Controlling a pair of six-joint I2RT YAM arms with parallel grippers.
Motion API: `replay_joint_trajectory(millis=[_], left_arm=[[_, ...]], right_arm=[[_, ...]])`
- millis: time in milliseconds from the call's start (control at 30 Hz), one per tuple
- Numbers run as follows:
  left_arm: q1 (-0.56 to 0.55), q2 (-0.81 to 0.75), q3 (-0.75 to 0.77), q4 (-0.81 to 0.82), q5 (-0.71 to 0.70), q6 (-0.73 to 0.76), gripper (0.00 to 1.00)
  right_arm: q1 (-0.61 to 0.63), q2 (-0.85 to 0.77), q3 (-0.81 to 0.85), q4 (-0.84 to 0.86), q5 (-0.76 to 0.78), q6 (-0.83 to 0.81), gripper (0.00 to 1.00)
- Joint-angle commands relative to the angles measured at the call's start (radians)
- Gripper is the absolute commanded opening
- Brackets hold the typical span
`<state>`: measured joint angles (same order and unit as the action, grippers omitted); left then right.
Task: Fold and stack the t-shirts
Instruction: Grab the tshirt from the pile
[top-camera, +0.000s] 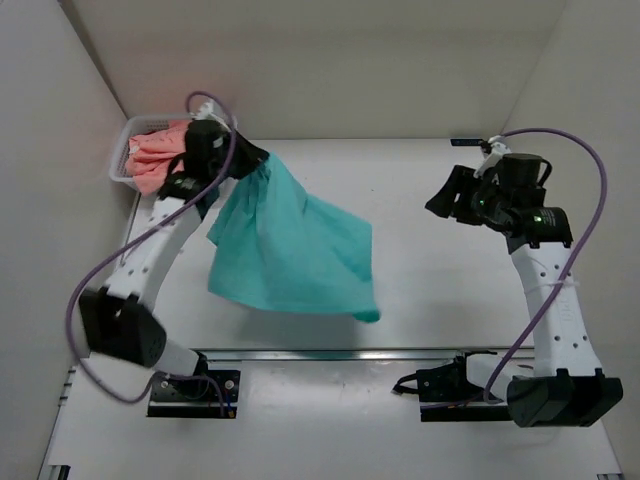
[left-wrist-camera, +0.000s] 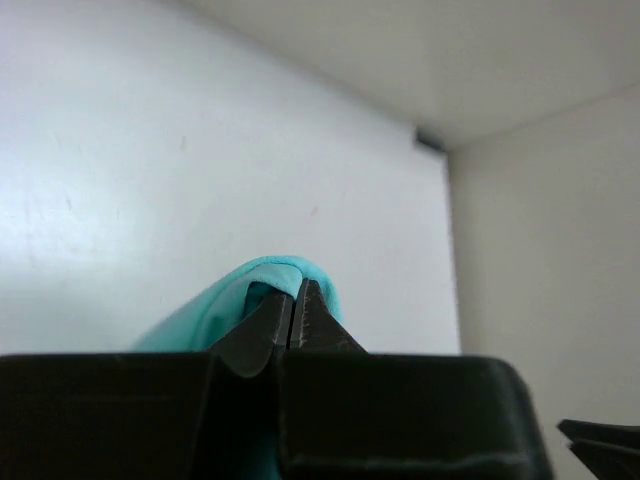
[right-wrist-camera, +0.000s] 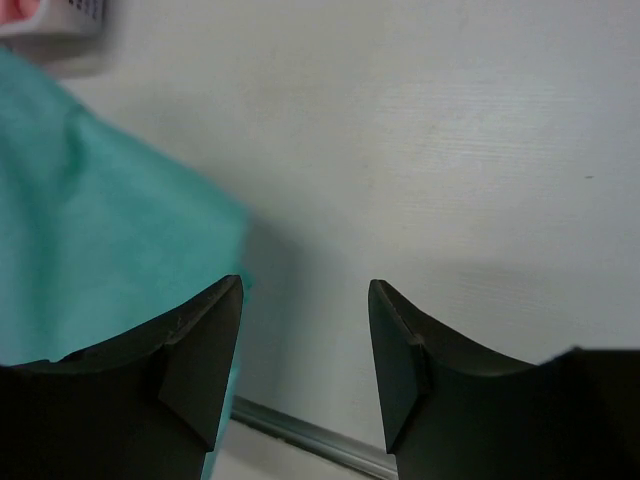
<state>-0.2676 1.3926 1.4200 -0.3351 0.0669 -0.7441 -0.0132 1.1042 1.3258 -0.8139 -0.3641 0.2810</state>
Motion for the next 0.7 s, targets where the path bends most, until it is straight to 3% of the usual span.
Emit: replay_joint_trajectory(millis=[0,33,67,100,233,400,533,667], left_arm=[[-0.021,0.178,-0.014,0.053,0.168,-0.037,0.00],[-0.016,0.254,0.015,0.030,0.218,-0.043,0.04],[0.004,0.308,0.026,0.036,0.272,-0.049,0.26],[0.007,0.324,0.027,0.042,0.295,-0.067,0.28],[0.077,0.316,-0.072,0.085,0.275,-0.097,0.33],[0.114,0.223,-0.130,-0.094,0.141,-0.038,0.36],[0.119,0.129,-0.254,-0.214,-0.014,0.049,0.37],[0.171,0.042,-0.416,-0.291,-0.120,0.049,0.42]], right_arm=[[0.093,0.043,-0.008,0.047,0.004,0.035,0.51],[0.129,0.078,0.004,0.047,0.008,0.050,0.51],[0.171,0.113,0.007,0.050,0.001,0.064,0.53],[0.189,0.123,-0.006,0.070,0.002,0.073,0.55],[0.291,0.239,-0.017,0.107,-0.016,0.106,0.63],[0.364,0.348,-0.034,0.128,-0.041,0.112,0.62],[0.407,0.431,-0.042,0.142,-0.075,0.090,0.60],[0.538,0.471,-0.082,0.143,-0.029,0.017,0.60]])
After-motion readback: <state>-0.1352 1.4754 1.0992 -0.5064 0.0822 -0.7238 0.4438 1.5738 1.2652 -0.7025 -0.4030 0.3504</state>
